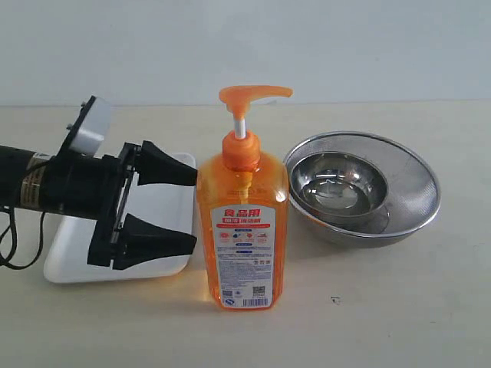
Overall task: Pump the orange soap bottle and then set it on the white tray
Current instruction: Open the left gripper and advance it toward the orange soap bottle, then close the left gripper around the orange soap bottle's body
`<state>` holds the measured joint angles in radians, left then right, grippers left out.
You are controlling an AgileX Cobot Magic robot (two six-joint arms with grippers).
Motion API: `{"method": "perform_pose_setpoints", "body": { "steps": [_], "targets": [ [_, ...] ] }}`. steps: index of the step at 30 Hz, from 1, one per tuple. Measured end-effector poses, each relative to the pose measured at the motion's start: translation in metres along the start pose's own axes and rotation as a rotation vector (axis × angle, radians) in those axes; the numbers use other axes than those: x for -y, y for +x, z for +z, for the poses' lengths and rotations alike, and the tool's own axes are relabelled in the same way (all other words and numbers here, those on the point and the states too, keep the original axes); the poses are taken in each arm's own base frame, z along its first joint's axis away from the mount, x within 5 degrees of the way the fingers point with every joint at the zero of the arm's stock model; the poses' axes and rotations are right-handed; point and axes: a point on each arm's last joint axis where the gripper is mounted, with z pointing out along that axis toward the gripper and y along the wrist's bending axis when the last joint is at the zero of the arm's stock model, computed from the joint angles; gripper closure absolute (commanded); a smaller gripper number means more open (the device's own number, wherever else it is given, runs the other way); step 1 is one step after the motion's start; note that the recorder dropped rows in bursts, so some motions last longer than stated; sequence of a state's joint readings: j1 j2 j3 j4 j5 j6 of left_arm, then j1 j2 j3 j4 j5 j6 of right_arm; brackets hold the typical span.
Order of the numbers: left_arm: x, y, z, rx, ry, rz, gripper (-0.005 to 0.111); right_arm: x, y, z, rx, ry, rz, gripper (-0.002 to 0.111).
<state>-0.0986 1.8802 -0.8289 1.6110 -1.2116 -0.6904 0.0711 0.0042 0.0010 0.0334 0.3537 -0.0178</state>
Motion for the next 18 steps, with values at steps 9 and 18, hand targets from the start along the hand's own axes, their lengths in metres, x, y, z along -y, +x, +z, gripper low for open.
{"method": "perform_pose_setpoints", "body": {
  "steps": [9, 18],
  "targets": [
    [0.013, -0.009, 0.026, 0.036, 0.044, 0.048, -0.002, 0.0, 0.0, 0.0, 0.0, 0.0, 0.0, 0.108],
    [0.012, -0.017, 0.034, 0.096, -0.006, 0.06, -0.002, 0.0, 0.0, 0.0, 0.0, 0.0, 0.0, 0.108]
  ]
}}
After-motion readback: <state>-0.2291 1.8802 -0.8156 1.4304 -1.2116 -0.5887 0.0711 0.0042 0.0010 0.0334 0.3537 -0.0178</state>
